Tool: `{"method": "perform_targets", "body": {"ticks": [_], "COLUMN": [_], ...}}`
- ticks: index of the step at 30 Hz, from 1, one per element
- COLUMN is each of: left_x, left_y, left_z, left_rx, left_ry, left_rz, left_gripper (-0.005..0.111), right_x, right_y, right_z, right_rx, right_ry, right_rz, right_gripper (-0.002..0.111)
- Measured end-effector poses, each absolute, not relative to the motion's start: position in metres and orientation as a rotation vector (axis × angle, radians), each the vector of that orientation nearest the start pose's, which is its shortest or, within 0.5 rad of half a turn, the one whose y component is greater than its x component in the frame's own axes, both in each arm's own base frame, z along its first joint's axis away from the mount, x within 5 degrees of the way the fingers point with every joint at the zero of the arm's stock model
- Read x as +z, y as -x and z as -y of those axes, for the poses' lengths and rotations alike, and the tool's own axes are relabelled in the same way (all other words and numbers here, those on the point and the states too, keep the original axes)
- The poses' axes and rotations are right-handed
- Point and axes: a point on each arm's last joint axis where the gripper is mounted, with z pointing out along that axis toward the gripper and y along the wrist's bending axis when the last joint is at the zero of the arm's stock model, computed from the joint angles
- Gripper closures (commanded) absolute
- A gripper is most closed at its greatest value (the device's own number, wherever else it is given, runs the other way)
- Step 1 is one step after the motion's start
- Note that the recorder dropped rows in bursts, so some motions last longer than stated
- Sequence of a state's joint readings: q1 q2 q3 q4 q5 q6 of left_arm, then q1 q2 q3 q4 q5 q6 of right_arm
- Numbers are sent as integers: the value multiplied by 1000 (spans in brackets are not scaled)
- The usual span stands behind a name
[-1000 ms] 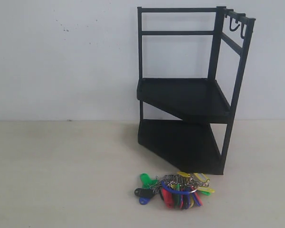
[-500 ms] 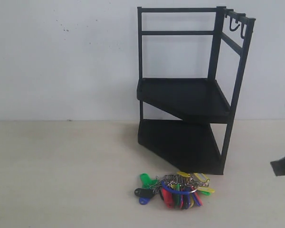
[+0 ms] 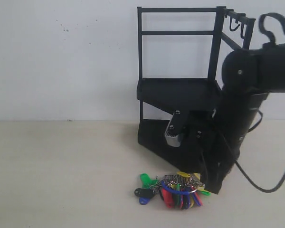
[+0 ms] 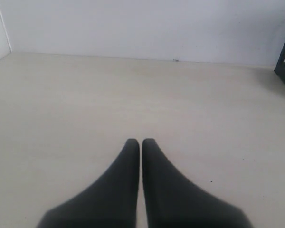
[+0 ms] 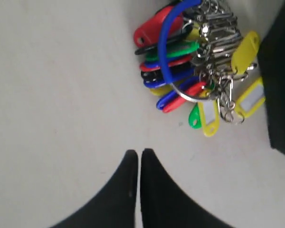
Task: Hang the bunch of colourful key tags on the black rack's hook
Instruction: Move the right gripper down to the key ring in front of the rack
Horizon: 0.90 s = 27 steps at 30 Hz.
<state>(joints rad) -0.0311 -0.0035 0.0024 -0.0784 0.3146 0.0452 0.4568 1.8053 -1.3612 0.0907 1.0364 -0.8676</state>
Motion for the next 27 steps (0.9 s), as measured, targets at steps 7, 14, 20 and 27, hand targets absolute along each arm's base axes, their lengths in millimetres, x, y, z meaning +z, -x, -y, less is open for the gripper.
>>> {"method": "perform_targets", "body": {"ticks": [7,14,20,27], "left_x": [184,184,184,184], "left_y": [-54,-54,-54,-54], "left_z": [4,4,4,4], "left_rx": [-65,-65,-65,-65], "left_ry": [-19,-19,-19,-19], "left_rz": [-1796,-1796,-1796,-1796], "left_gripper": [102,102,102,102], "right_x": [204,171,170,157], "right_y": [-336,-343,-350,-353], "right_z": [-213,-217,-219,-220], "right_rx": [-7,-48,-89,-92], "right_ry": [1989,2052,1997,1991], "right_rz": [-2284,-2313,-2276,-2294], "right_gripper": [67,67,67,67]}}
